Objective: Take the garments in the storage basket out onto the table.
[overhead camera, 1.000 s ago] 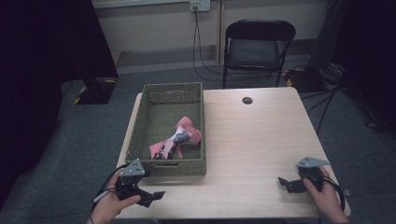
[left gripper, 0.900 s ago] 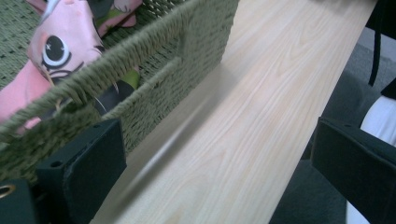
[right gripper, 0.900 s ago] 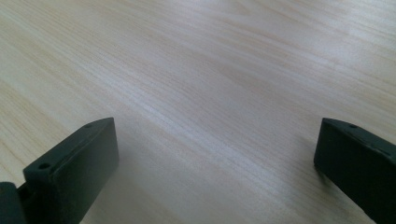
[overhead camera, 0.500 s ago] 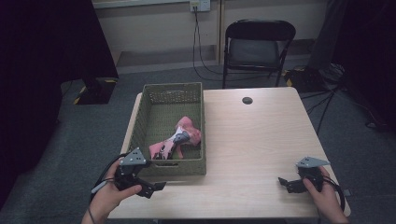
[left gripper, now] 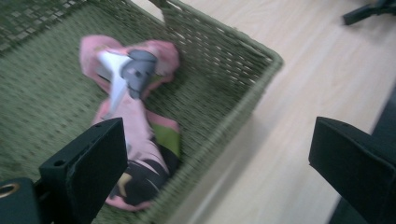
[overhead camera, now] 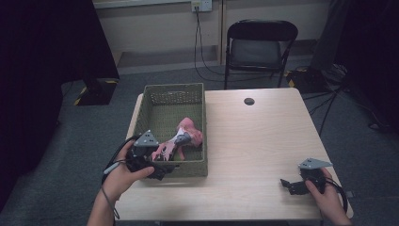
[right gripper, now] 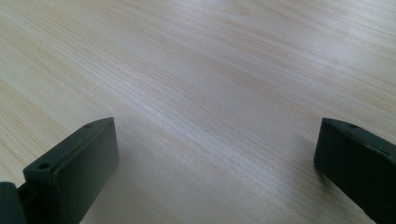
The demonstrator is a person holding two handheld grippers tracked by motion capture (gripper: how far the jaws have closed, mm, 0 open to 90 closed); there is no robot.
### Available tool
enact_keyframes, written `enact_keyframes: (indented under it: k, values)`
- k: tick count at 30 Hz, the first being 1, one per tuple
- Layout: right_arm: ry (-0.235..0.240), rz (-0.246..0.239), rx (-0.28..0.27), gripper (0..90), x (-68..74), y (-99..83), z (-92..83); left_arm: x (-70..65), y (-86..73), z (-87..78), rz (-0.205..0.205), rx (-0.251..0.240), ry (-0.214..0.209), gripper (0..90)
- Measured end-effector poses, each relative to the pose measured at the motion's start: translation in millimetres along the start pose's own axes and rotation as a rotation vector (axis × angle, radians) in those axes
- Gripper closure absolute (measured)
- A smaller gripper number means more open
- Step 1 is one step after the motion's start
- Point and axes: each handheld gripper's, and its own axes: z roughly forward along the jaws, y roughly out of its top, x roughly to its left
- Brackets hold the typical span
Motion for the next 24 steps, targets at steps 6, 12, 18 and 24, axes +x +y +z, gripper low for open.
enact_keyframes:
  k: [6, 12, 18, 24]
  values:
    - [0.000, 0.000, 0.000, 0.0, 0.0, 0.0, 0.0, 8.3, 13.5, 5.7, 0.011, -0.006, -0.008, 4.0]
    - [0.000, 0.000, 0.000, 0.0, 0.0, 0.0, 0.0, 22.0, 19.9, 17.0, -0.023, -0.025, -0.014, 3.9]
    - [0.000, 0.000, 0.000, 0.0, 0.0, 0.0, 0.0, 31.5, 27.6, 32.4, -0.013, -0.013, -0.017, 4.1]
    - [0.000, 0.000, 0.000, 0.0, 0.0, 0.0, 0.0, 38.0, 35.5, 48.4, -0.007, 0.002, -0.015, 4.2]
